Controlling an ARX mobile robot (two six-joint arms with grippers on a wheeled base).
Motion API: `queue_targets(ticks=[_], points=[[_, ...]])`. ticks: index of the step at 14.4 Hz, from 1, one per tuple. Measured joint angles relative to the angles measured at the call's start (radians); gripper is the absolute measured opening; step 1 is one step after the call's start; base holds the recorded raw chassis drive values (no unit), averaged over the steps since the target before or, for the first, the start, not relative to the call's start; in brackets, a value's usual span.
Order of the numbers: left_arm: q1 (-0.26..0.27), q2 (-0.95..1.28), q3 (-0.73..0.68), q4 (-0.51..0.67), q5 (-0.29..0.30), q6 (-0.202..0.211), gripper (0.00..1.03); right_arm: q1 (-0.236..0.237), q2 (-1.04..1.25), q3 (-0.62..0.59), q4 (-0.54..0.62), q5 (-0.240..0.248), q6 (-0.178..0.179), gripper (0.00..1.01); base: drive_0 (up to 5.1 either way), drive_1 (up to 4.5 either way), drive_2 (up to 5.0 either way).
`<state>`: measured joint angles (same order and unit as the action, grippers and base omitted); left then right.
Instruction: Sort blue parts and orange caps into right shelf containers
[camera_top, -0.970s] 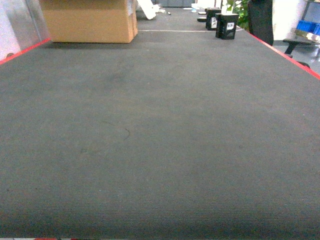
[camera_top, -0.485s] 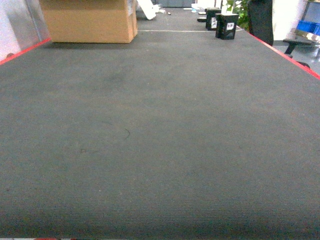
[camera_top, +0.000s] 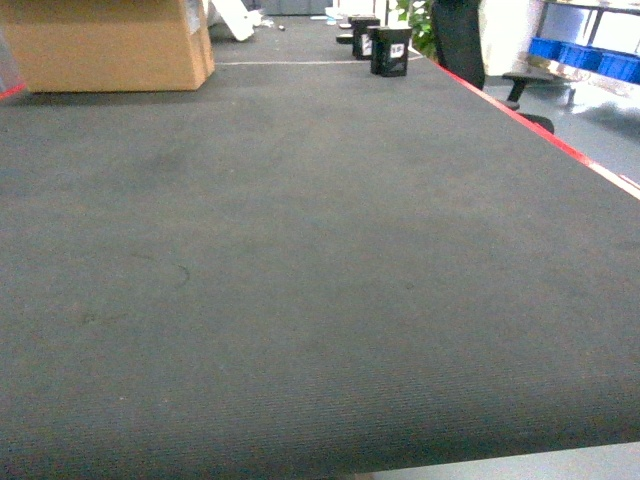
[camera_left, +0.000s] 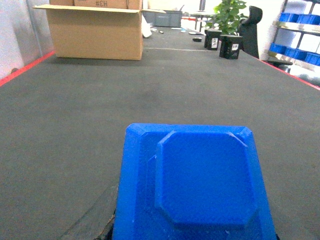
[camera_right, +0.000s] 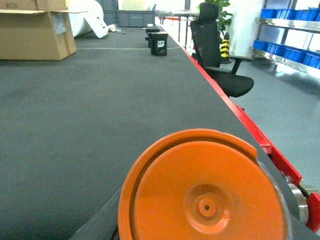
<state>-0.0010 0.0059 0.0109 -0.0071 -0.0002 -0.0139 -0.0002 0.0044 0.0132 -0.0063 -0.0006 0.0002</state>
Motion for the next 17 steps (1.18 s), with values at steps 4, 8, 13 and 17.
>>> queue_targets(ticks=[4,8,13,17], points=[[0.000,0.000,0.000,0.000,0.000,0.000,0.43,0.000,0.000,0.000,0.000,0.000,0.000,0.46,-1.4,-1.43,-1.4],[0.000,0.000,0.000,0.000,0.000,0.000,0.43,0.000,0.000,0.000,0.000,0.000,0.000,0.45,-1.5,-1.52,-1.5],[0.000,0.000,0.000,0.000,0.000,0.000,0.43,0.000,0.000,0.000,0.000,0.000,0.000,0.45,-1.5,-1.54,-1.5],[0.000,0.000,0.000,0.000,0.000,0.000,0.43,0.000,0.000,0.000,0.000,0.000,0.000,0.45,-1.5,-1.53,-1.5]])
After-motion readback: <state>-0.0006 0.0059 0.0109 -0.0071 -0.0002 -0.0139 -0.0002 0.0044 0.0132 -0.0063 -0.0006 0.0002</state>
